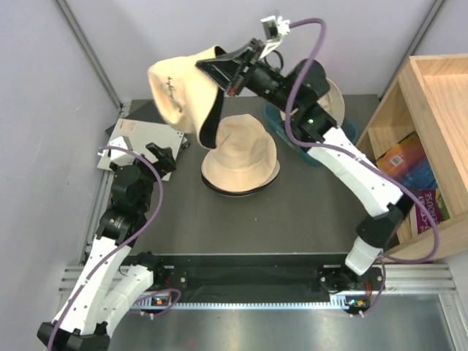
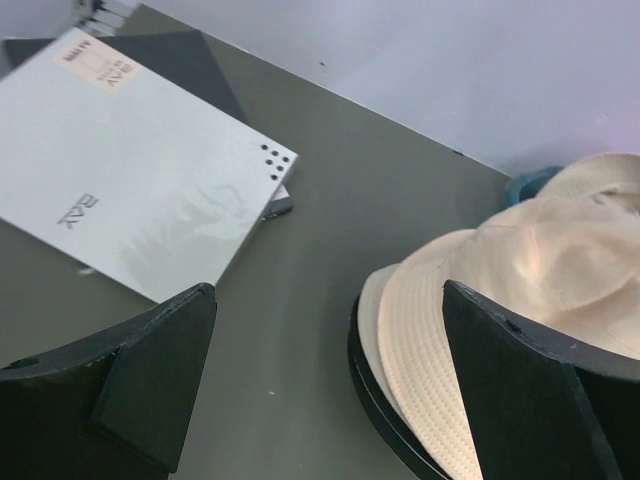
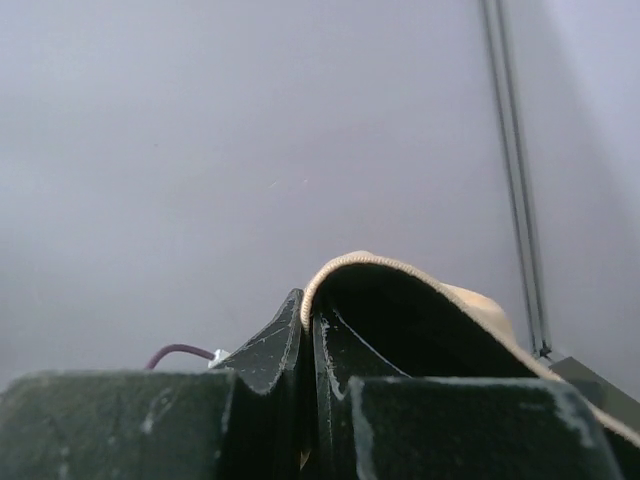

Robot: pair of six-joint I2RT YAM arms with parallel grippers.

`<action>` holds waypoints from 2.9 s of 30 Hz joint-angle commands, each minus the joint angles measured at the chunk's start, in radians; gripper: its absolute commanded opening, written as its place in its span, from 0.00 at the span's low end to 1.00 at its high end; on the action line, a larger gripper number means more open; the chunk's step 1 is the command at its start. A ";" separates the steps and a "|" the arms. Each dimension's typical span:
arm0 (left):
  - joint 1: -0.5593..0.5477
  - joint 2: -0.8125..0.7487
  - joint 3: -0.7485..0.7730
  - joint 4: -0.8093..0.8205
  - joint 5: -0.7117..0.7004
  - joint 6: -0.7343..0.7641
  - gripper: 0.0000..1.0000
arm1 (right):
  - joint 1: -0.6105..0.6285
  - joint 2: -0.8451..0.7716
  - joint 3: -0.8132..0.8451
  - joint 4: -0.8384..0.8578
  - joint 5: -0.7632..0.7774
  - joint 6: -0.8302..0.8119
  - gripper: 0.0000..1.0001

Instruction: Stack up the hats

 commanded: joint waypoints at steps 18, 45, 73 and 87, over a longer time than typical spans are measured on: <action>0.001 -0.112 -0.040 0.026 -0.136 0.059 0.99 | -0.220 -0.120 -0.532 0.190 -0.154 0.184 0.00; 0.001 0.155 -0.072 0.328 0.255 0.027 0.99 | -0.501 -0.263 -1.006 0.314 -0.190 0.299 0.00; 0.119 0.419 -0.319 1.003 0.707 -0.380 0.83 | -0.556 -0.085 -1.092 0.405 -0.227 0.286 0.06; 0.128 0.664 -0.316 1.258 0.870 -0.498 0.79 | -0.559 -0.090 -1.075 0.392 -0.232 0.287 0.06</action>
